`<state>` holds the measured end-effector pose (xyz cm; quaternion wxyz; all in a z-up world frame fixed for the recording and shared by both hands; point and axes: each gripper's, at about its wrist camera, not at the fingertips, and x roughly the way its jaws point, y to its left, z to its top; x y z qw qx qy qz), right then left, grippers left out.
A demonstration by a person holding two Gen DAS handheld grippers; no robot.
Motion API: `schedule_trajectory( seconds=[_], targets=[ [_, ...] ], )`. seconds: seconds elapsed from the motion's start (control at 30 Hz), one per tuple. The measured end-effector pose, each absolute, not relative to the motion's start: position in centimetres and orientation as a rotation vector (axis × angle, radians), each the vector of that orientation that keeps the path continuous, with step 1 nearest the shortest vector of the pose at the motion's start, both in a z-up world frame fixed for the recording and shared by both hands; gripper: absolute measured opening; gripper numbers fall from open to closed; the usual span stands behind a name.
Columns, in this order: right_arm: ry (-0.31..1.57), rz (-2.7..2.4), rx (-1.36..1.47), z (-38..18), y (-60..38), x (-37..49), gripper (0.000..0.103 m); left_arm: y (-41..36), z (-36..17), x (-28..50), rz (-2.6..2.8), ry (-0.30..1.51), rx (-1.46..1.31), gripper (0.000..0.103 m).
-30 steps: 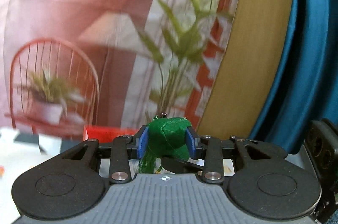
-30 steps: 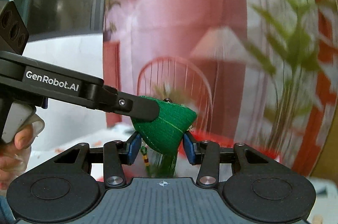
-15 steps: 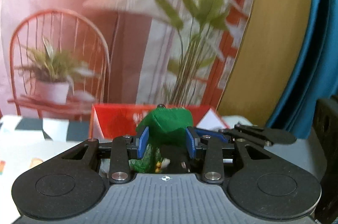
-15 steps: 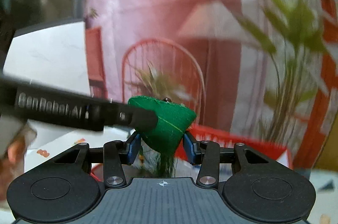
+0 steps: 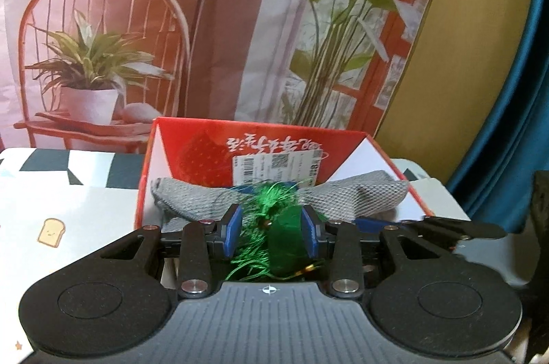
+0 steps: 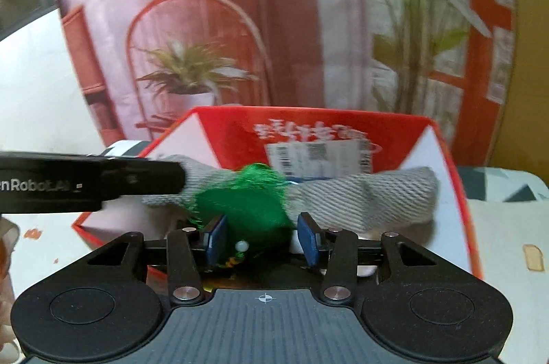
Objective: Organize soft objects
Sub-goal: 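Lift the green pouch with both grippers and lower it into the box, then open both grippers to release the green pouch in the box, then move both grippers down to the white cloth and close on it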
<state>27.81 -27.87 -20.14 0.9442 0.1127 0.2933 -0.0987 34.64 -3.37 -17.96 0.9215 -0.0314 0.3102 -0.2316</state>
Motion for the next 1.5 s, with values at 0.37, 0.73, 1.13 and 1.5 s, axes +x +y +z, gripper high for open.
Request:
schedule_trajectory(
  seconds=[0.37, 0.73, 1.13, 1.5],
  targets=[
    [0.428, -0.266, 0.225, -19.0, -28.6, 19.8, 0.043, 0.6, -17.8, 30.7, -0.45, 0.582, -0.055, 0.045],
    [0.515, -0.405, 0.283, -23.2, -30.5, 10.9, 0.045, 2.2, -23.4, 27.1, -0.398, 0.686, -0.079, 0.05],
    [0.671, -0.398, 0.383, -28.4, -29.4, 10.0, 0.051, 0.3, -29.2, 29.1, -0.346, 0.791, -0.103, 0.057],
    [0.676, -0.392, 0.424, -29.7, -29.7, 10.1, 0.05, 0.3, -30.2, 29.1, -0.354, 0.803, -0.121, 0.043]
  ],
)
